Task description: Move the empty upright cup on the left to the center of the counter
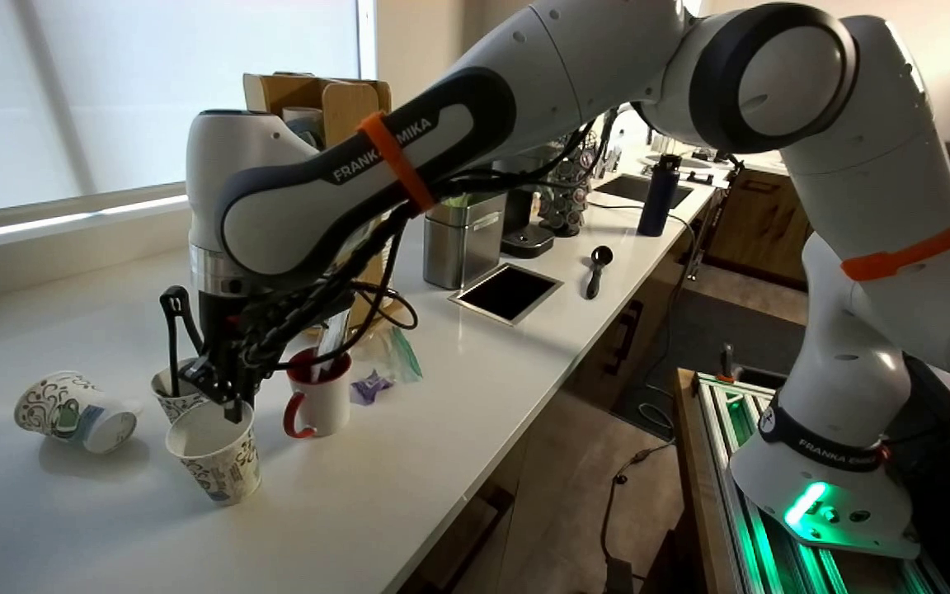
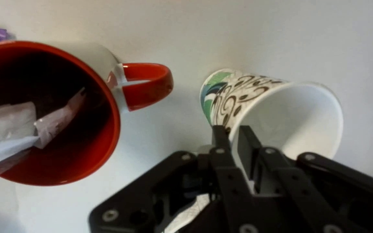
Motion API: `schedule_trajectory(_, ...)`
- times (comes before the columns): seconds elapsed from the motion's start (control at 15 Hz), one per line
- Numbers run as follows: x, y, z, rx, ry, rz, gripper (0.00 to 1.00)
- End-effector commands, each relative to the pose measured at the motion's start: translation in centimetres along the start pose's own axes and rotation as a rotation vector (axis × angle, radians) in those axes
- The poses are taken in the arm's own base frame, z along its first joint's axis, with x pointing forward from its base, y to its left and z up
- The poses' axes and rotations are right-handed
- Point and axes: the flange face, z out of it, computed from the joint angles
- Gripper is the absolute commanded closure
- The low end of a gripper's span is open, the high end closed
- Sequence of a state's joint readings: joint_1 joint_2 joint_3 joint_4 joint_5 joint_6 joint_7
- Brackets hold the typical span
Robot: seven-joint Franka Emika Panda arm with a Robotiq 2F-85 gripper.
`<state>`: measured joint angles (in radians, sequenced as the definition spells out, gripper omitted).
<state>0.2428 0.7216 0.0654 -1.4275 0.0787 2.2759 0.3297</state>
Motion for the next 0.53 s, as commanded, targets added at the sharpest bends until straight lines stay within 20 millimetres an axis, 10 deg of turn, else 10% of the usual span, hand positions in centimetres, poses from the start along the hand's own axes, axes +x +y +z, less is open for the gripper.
schedule_trajectory(0.0,-1.2,0.1,-0.9,-0.019,-0.008,0.018,1.0)
schedule_trajectory(0.47,-4.9,0.1,-7.2,0.01,0.101,-0.04,0.99)
